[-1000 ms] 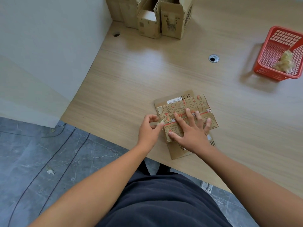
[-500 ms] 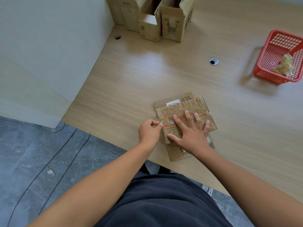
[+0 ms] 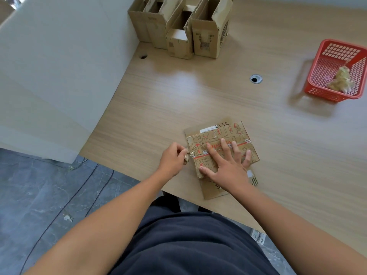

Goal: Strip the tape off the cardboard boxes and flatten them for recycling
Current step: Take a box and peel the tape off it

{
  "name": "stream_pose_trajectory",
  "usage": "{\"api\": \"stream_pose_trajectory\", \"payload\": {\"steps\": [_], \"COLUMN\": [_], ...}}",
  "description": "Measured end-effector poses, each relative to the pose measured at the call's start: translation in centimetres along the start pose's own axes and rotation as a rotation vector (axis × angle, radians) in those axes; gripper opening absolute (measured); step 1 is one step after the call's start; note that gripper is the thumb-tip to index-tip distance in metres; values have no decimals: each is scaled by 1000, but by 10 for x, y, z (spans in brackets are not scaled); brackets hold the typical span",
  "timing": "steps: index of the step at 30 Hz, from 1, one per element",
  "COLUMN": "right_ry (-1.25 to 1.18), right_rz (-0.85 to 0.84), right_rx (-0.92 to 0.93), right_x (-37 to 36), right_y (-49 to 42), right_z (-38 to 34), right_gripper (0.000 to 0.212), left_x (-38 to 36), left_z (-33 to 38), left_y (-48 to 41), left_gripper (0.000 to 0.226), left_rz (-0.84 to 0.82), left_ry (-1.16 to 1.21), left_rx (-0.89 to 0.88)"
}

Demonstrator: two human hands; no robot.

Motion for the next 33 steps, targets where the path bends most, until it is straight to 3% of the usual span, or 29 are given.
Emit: {"api": "stream_pose_trajectory", "payload": {"steps": [4, 7, 11, 16, 20, 26, 29, 33], "right_ry": [-10, -20, -25, -29, -34, -30, -21, -21], "right_rz": [12, 7, 18, 33, 30, 27, 21, 14], "right_rx": [-24, -37, -34, -53, -55, -39, -23, -9], "right_x": [-2, -4, -5, -7, -6, -7, -8, -9], "right_y": [0, 0, -2, 0, 1, 3, 4, 4], "right_z": [-5, -7, -6, -8, -9, -11, -12, -11], "right_gripper": [84, 84, 84, 83, 83, 82, 82, 82], "left_x": [10, -2, -5, -4, -6, -9, -2, 7], "left_z": [7, 10, 9, 17, 31, 30, 24, 9], "left_y": [-5, 0, 4, 2, 11, 18, 21, 11], "left_gripper": [20, 38, 28, 13, 20, 19, 15, 11], "left_rz": [-47, -111, 64, 161, 215, 264, 279, 173], "left_ry": [89, 160, 126, -102, -364, -469, -470, -332], "left_rx": [-108, -22, 95, 101, -49, -261, -388, -346]}}
Point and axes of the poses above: each hand's wrist, its own y-axis away from the middle knuckle, its own x-axis out of the back of the hand, z = x × y, the point moved 5 cm from there along -y, towards the middle knuckle, and after that the axes turned 10 degrees about -y, right-handed, at the moved point
